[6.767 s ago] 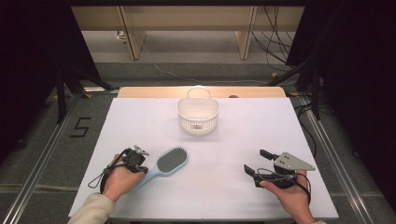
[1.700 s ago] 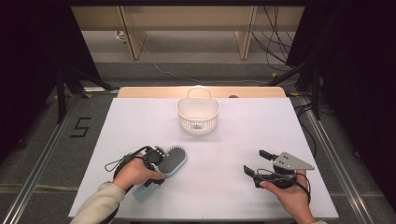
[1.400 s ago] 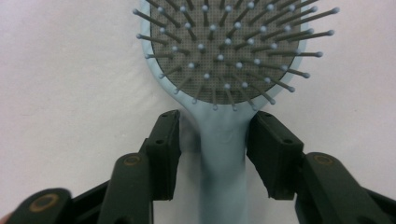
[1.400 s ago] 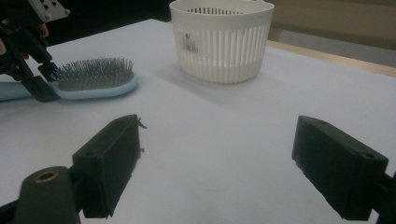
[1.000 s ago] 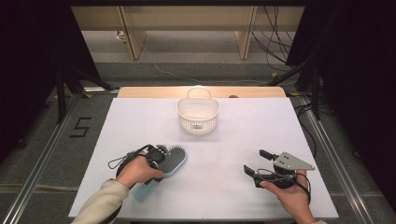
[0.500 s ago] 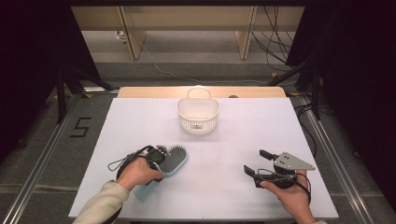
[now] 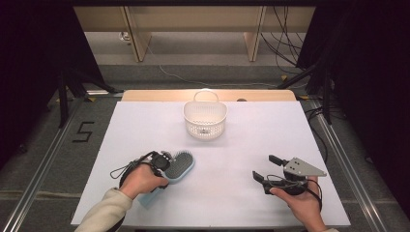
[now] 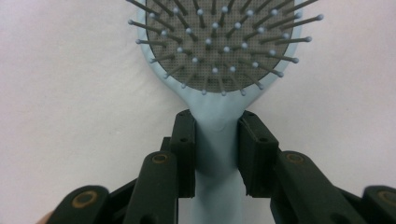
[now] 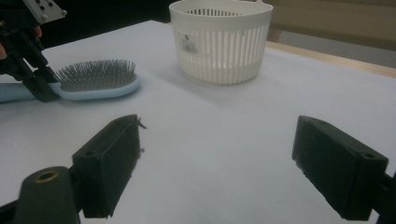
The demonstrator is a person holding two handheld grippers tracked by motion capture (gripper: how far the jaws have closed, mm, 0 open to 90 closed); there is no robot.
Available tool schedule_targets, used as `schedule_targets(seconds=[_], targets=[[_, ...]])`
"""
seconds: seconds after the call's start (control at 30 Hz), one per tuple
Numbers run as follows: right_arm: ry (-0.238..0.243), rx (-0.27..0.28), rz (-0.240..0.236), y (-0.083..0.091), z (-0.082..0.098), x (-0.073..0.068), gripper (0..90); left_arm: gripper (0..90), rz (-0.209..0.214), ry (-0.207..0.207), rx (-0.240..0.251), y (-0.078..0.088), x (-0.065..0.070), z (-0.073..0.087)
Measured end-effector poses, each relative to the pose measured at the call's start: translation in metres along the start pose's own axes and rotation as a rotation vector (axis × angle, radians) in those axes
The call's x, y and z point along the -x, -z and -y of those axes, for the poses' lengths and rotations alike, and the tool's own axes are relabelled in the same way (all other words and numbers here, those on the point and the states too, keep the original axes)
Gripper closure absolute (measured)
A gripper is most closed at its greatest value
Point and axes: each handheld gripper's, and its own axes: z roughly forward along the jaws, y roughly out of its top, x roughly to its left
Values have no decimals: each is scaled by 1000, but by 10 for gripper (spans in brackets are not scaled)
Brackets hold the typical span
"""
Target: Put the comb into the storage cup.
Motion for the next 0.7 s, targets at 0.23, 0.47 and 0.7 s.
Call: schedule_targets(seconds=[0.23, 0.47, 0.7], targets=[[1, 2, 0, 0, 0, 0, 162, 697, -7, 3, 10, 1, -1, 2], [1, 2, 1, 0, 0, 0, 162, 697, -17, 5, 46, 5, -3, 4], [2, 3, 2, 0, 0, 0, 162, 697, -33, -14, 107, 14, -2, 4]])
